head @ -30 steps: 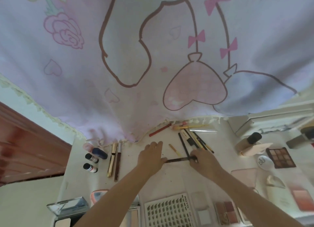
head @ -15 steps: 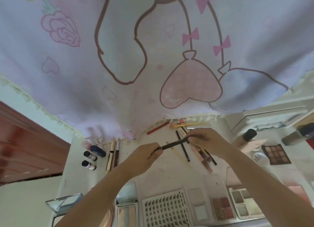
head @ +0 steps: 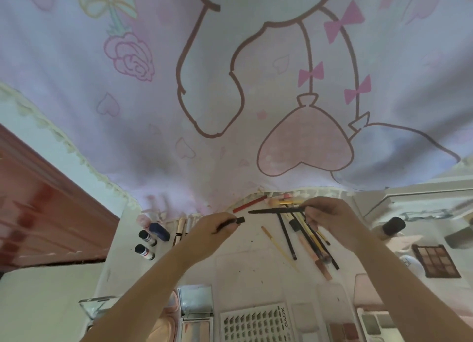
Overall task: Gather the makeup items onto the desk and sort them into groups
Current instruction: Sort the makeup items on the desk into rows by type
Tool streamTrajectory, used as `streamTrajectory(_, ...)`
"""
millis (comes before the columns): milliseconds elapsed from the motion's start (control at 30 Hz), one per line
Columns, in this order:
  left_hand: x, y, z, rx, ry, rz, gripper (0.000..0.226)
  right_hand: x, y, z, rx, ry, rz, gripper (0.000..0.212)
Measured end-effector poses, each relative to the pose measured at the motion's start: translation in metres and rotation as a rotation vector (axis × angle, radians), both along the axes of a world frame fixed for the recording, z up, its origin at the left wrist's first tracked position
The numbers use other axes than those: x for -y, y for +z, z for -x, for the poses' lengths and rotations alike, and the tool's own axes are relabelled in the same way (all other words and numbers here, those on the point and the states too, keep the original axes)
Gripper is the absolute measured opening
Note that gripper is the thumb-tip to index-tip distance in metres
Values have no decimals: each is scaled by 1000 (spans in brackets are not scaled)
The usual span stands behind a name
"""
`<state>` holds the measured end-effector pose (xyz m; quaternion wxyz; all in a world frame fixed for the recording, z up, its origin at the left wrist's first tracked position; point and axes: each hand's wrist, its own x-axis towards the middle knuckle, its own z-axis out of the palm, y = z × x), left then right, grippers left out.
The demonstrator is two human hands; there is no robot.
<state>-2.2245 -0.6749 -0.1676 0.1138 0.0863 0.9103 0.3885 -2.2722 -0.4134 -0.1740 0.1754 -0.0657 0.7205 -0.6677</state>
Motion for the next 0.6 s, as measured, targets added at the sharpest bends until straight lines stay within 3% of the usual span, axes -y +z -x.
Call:
streamTrajectory(167,8,1,-1,-10,-2,8,15,16,-3,-7,-10,62,-23,27)
streamTrajectory(400,26,-9,-7,-11,-91,164,18,45,-8,-15,119,163,-125,22)
streamTrajectory(500,46,-16,2,-1,-135,380,23,75,-14,-19,21,248,-427,9)
streamTrajectory(600,65,-23,19,-43,-224,630,27,118,-30,-28,-91,385,-764,17)
